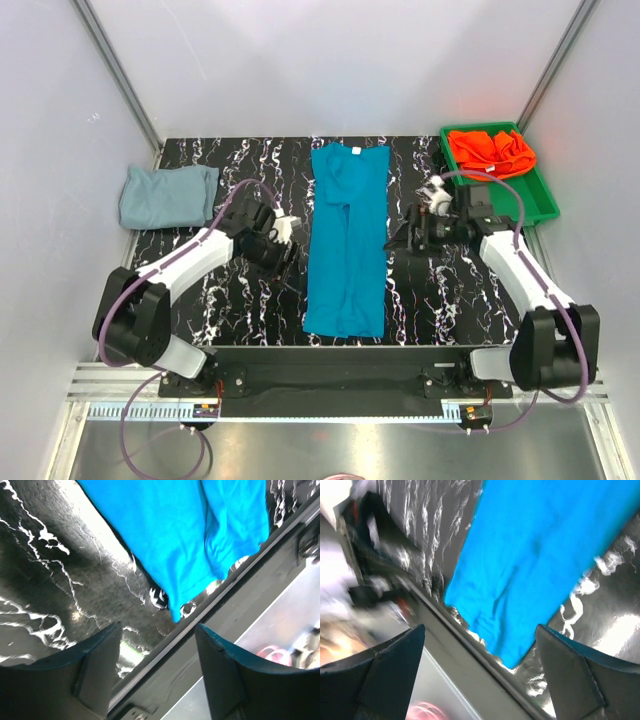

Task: Fold and stack the t-shirts
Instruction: Fold the tshirt

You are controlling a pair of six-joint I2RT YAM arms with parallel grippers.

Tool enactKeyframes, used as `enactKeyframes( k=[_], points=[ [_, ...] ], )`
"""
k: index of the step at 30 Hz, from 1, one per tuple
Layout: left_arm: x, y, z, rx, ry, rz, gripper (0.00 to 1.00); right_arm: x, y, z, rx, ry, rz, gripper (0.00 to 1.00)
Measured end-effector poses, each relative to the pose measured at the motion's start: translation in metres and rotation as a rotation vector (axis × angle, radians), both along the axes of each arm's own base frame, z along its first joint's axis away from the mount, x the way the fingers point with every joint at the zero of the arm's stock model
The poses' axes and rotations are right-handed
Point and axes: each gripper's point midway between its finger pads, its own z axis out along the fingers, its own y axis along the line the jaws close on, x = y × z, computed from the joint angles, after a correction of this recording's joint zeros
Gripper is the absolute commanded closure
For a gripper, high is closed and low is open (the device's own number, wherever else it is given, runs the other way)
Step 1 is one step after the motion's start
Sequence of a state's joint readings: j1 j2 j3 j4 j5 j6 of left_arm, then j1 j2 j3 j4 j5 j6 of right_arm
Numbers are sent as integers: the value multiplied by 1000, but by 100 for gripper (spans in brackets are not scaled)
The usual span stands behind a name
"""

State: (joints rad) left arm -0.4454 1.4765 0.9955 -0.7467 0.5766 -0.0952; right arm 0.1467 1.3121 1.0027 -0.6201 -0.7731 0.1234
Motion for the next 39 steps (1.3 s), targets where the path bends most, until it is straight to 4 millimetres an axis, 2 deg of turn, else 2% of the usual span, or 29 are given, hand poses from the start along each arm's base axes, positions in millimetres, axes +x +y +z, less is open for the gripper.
enactKeyframes(
  k=[2, 4, 6, 8, 9, 11, 12, 13, 19, 27, 32, 39],
  points=[
    [-1, -1, -7, -25, 31, 40, 35, 7, -16, -20, 69, 148, -157, 0],
    [-6, -1, -18, -32, 77, 87, 35, 3, -29, -51, 92, 301, -273, 0],
    [-12, 0, -27, -24, 122, 120, 35, -17, -31, -82, 95, 454, -339, 13],
    [-15, 1, -34, -17, 152, 141, 35, -34, -30, -97, 93, 539, -366, 18],
    [-15, 0, -35, -17, 155, 147, 34, -40, -29, -102, 93, 569, -378, 25],
    [-14, -1, -37, -26, 161, 161, 33, -49, -28, -107, 96, 604, -392, 29],
    [-15, -2, -38, -32, 167, 168, 33, -52, -27, -109, 97, 616, -396, 37],
    [-16, -3, -40, -37, 173, 174, 32, -54, -27, -109, 98, 622, -399, 39],
    [-24, -5, -48, -53, 231, 200, 32, -62, -18, -111, 73, 634, -369, 37],
    [-29, -10, -59, -50, 316, 221, 35, -97, 9, -125, -30, 728, -255, 39],
    [-33, -15, -63, -55, 357, 221, 37, -107, 8, -148, -99, 828, -275, 39],
    [-35, -24, -61, -71, 355, 204, 41, -111, 9, -153, -108, 877, -283, 44]
  ],
)
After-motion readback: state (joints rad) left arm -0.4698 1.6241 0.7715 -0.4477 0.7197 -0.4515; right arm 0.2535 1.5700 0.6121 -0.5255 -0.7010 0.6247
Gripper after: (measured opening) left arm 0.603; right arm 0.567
